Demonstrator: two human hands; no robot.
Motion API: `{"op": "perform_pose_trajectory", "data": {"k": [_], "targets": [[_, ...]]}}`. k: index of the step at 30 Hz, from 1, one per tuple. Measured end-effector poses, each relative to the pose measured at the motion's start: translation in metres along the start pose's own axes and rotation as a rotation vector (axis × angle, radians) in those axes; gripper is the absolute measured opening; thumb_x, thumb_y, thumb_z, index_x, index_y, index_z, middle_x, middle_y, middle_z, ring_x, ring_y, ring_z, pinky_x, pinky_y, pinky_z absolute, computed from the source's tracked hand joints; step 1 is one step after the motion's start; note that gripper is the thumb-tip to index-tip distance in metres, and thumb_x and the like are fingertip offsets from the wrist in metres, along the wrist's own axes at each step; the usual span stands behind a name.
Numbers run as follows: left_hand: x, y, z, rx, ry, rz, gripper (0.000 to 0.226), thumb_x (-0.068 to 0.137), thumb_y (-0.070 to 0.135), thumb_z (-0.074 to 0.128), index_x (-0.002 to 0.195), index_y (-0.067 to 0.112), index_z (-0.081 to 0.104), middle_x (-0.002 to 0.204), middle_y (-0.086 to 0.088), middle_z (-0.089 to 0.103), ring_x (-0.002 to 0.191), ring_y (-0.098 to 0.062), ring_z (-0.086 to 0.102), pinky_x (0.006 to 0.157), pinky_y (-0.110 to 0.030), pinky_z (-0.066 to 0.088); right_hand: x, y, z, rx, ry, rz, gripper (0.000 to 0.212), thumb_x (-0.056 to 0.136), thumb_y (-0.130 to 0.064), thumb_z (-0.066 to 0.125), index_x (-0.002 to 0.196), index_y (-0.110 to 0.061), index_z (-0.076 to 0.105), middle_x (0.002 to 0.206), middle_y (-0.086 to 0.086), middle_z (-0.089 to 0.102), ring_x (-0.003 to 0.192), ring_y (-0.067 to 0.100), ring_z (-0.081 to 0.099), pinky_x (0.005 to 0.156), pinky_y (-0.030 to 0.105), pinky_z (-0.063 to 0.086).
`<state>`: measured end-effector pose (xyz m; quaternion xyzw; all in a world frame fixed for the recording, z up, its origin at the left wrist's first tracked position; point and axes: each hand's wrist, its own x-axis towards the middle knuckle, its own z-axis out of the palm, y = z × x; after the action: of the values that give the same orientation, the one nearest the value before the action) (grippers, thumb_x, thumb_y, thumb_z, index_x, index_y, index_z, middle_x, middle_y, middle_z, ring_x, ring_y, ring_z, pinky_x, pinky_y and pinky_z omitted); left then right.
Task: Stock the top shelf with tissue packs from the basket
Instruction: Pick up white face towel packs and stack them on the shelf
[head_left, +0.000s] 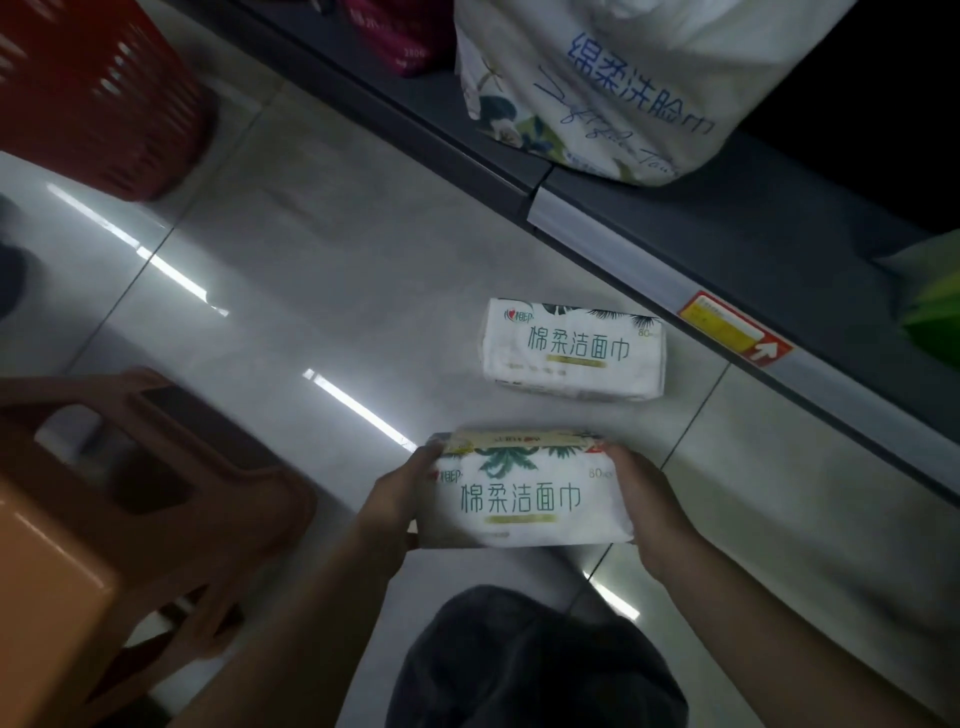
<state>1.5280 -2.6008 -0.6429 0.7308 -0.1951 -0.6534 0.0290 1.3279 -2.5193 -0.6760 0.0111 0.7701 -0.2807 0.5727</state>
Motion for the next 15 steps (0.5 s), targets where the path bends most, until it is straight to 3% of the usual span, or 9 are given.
{"op": "perform_pose_trajectory", "data": {"k": [6,11,15], "targets": [[-0.04,0.004,0.01,0.093,0.009,0.009,0.035,0.091,0.05,0.056,0.094,0.017,0.066,0.096,-0.007,0.069,0.088,-0.026,0.064,0.069,-0.034,0.054,-0.043,-0.005,-0.028,0.05,0.002,0.066,0.027,0.09,-0.039,0.051,0.093,-0.018,0.068,0.088,0.006,0.071,0.079,0.026,0.067,0.073,0.039,0.055],[-0.083,0.013,0.015,0.181,0.031,0.057,0.037,0.091,0.053,0.053,0.09,0.017,0.064,0.095,-0.007,0.067,0.088,-0.026,0.063,0.087,-0.044,0.053,-0.092,-0.013,-0.046,0.044,-0.021,0.045,0.035,0.094,-0.038,0.044,0.075,-0.023,0.068,0.067,-0.001,0.07,0.071,0.023,0.067,0.071,0.036,0.054],[-0.125,0.023,0.016,0.241,0.034,0.094,0.036,0.093,0.05,0.051,0.086,0.016,0.06,0.094,-0.009,0.065,0.085,-0.027,0.061,0.085,-0.044,0.051,-0.133,-0.022,-0.063,0.057,-0.029,0.04,0.035,0.096,-0.039,0.043,0.075,-0.023,0.065,0.063,-0.004,0.068,0.067,0.019,0.065,0.06,0.026,0.05]]}}
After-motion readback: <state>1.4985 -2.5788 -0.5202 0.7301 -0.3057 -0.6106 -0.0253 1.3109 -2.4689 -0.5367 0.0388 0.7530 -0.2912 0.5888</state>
